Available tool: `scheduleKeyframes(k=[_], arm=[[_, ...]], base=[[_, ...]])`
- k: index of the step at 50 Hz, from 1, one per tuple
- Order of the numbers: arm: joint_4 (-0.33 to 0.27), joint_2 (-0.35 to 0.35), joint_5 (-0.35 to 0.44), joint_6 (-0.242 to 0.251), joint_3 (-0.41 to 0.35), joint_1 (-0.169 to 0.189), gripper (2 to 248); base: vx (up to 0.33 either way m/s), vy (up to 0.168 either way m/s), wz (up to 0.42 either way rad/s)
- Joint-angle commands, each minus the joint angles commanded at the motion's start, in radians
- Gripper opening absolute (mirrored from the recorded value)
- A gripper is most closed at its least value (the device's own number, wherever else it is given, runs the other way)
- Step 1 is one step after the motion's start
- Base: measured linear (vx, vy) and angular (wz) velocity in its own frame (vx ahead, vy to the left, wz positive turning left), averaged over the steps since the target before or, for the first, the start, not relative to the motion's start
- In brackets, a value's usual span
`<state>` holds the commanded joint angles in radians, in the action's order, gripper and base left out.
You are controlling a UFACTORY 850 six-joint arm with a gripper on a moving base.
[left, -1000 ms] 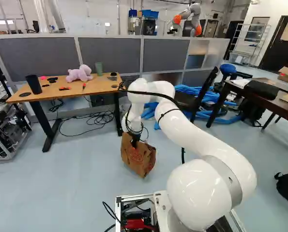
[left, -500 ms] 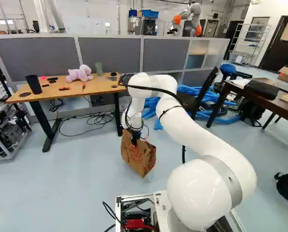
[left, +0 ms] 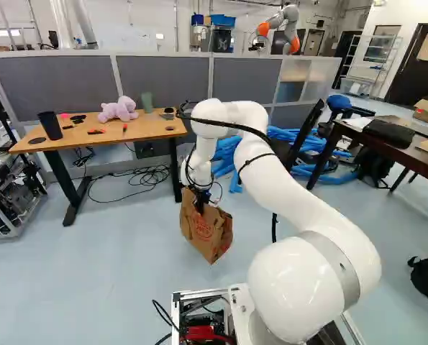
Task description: Pick up the bag on the ground and place it on the table
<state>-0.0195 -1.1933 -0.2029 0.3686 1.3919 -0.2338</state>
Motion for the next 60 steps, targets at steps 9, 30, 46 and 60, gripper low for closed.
scheduleKeyframes(k=[9,30,46,60], arm=[[0.01,0.005,-0.025,0.0,-0.004,0.0,21],[0.013,0.037,-0.033,0.0,-0.029,0.0,21],[0.013,0.097,-0.037,0.0,-0.074,0.0,21],[0.013,0.15,-0.056,0.0,-0.113,0.0,21]], base=[[0.0,0.0,0.0],[0.0,0.0,0.0],[0.0,0.0,0.0],[0.0,0.0,0.0]])
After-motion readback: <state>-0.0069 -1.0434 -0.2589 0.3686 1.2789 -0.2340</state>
